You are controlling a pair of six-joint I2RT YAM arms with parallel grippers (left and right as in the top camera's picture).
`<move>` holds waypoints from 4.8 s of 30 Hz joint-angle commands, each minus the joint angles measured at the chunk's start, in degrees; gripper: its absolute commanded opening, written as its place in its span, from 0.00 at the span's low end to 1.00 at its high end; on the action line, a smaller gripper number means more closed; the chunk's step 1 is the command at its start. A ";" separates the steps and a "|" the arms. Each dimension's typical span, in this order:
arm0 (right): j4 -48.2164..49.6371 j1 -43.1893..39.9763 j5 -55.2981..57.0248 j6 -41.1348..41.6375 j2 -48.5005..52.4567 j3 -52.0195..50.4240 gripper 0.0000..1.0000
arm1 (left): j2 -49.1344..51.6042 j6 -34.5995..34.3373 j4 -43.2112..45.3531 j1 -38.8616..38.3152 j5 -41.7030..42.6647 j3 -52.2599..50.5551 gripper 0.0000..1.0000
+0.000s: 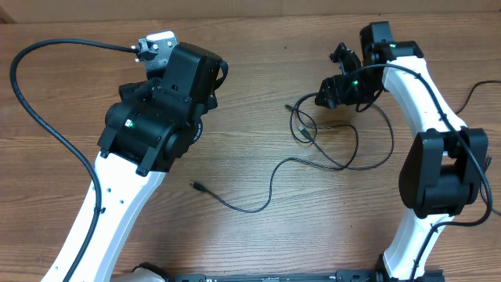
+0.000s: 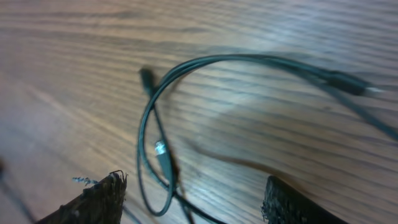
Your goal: Untangle cables
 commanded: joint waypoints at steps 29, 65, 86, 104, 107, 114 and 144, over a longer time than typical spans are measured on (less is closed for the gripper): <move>-1.70 1.79 -12.41 -10.38 11.78 -1.03 0.13 | 0.46 0.68 -0.02 0.31 -0.46 1.09 0.99; -33.94 5.01 13.33 17.05 5.33 23.93 0.04 | 0.46 0.68 -0.02 0.31 -0.46 1.09 1.00; -34.14 8.94 -20.09 -3.28 5.31 25.16 0.04 | 0.46 0.68 -0.02 0.31 -0.46 1.09 0.99; -27.23 21.33 -4.83 -1.25 5.31 25.05 1.00 | 0.46 0.68 -0.02 0.31 -0.46 1.09 1.00; -26.80 20.94 2.95 4.70 5.31 25.05 1.00 | 0.46 0.68 -0.02 0.31 -0.46 1.09 0.99; -26.97 18.47 14.73 13.49 5.33 25.05 1.00 | 0.46 0.68 -0.04 0.31 -0.46 1.09 1.00; -13.57 3.89 14.69 -12.98 5.44 1.86 1.00 | 0.46 0.68 -0.02 0.31 -0.31 1.09 1.00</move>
